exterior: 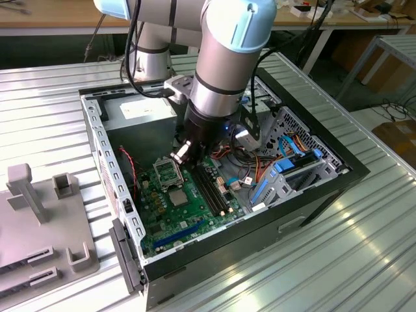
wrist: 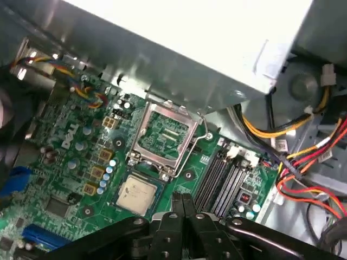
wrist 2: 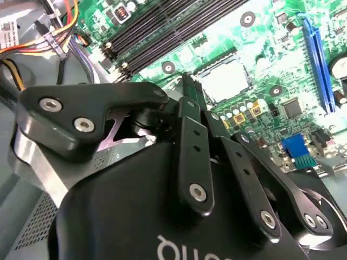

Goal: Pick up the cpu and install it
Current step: 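Close the cpu cover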

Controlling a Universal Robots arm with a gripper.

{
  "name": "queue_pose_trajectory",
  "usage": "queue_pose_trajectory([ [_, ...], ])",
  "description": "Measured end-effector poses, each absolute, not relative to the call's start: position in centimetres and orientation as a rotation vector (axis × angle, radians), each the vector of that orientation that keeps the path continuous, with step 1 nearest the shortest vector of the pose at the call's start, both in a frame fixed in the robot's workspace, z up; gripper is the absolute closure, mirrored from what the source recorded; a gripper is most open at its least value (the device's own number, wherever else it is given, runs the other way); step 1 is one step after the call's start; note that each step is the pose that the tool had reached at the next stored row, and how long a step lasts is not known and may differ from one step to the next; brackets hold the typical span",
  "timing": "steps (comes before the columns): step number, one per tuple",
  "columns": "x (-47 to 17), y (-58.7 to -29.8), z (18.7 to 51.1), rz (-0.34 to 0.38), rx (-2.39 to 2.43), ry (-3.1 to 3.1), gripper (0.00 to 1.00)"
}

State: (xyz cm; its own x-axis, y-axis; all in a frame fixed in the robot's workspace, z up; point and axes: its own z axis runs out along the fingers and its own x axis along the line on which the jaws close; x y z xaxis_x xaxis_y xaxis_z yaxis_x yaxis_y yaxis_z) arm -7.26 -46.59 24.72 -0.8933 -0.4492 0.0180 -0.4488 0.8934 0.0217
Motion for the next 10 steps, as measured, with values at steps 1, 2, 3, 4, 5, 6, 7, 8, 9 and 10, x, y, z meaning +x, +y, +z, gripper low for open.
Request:
queue_pose_trajectory([
  [1, -6.16, -45.12, 24.41, -0.027, 0.756, -3.026, 0.87],
  [2, -6.16, -45.12, 24.41, -0.027, 0.759, -3.025, 0.87],
  [3, -6.17, -45.11, 24.41, -0.027, 0.759, -3.025, 0.87],
  [4, -6.17, -45.11, 24.41, -0.027, 0.759, -3.025, 0.87],
  [5, -6.17, -45.11, 24.41, -0.027, 0.759, -3.025, 0.87],
  [6, -6.18, -45.11, 24.41, -0.027, 0.759, -3.025, 0.87],
  [7, -6.18, -45.11, 24.41, -0.027, 0.759, -3.025, 0.87],
  [8, -6.19, -45.11, 24.41, -0.027, 0.759, -3.025, 0.87],
  [9, -6.20, -45.11, 24.41, -0.027, 0.759, -3.025, 0.87],
  [10, -6.20, -45.11, 24.41, -0.027, 0.759, -3.025, 0.87],
])
